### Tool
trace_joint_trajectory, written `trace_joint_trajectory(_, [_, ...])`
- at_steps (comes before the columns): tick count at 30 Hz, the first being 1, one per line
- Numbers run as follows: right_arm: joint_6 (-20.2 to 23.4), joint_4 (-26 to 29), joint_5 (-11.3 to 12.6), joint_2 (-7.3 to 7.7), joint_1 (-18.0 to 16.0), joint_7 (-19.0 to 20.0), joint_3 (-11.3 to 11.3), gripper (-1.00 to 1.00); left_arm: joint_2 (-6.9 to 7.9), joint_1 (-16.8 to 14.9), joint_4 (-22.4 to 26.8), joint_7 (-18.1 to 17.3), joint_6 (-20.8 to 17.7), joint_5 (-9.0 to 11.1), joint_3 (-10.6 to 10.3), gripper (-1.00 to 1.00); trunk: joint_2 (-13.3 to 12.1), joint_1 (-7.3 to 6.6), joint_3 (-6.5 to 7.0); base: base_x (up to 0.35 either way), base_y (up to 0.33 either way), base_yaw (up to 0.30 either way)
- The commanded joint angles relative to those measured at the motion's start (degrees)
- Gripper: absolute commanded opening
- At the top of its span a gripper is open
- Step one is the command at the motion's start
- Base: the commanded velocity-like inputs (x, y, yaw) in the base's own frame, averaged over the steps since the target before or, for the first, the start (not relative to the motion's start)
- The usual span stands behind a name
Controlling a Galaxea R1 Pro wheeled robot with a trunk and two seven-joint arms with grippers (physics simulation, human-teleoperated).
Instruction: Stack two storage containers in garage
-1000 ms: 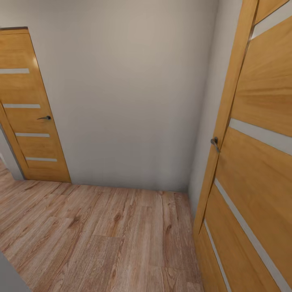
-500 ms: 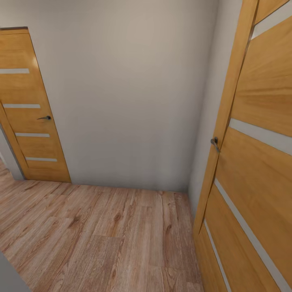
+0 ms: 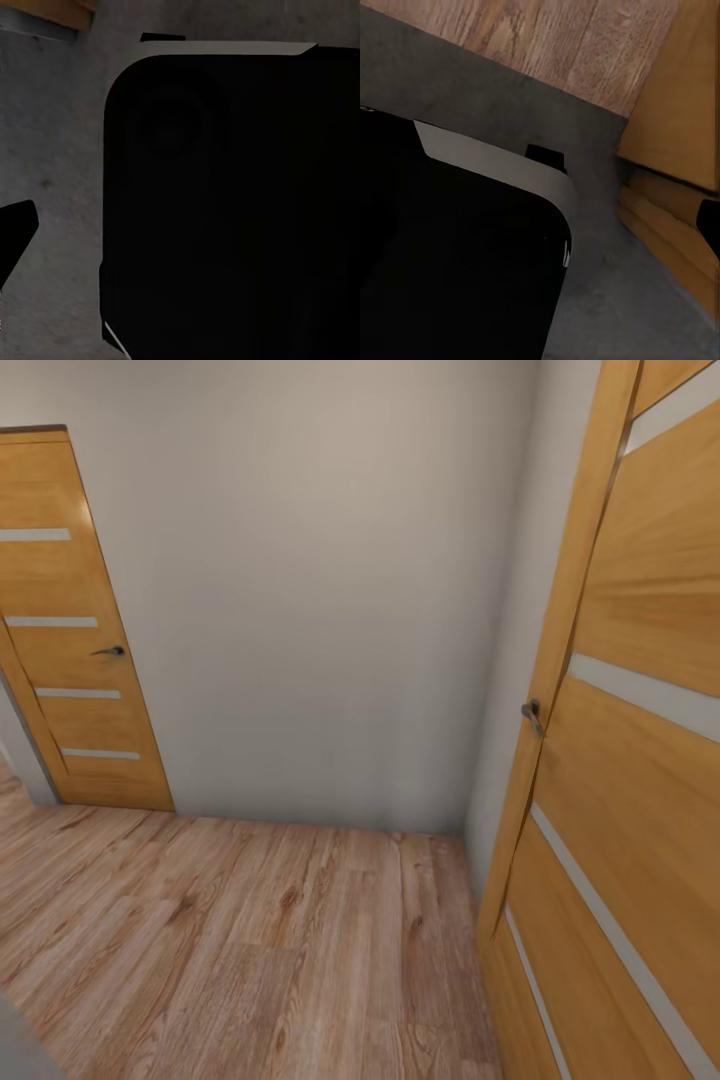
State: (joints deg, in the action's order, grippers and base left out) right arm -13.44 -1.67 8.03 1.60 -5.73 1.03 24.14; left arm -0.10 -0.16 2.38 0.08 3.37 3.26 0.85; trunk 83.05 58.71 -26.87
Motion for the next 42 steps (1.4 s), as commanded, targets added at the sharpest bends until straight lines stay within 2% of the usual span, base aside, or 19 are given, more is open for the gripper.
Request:
trace_joint_trajectory(1, [-0.4, -0.2, 0.6, -0.02, -0.1, 0.1, 0.5, 1.0, 0.0, 0.0, 0.0, 0.0, 0.1, 0.3, 0.0, 1.0, 0.0, 0.02, -0.05, 0.243, 0.0, 0.0])
trace_joint_trajectory(42, [-0.4, -0.2, 0.5, -0.02, -0.1, 0.1, 0.6, 1.0, -0.03, 0.0, -0.1, -0.1, 0.0, 0.4, 0.0, 1.0, 0.0, 0.02, -0.05, 0.315, 0.0, 0.0])
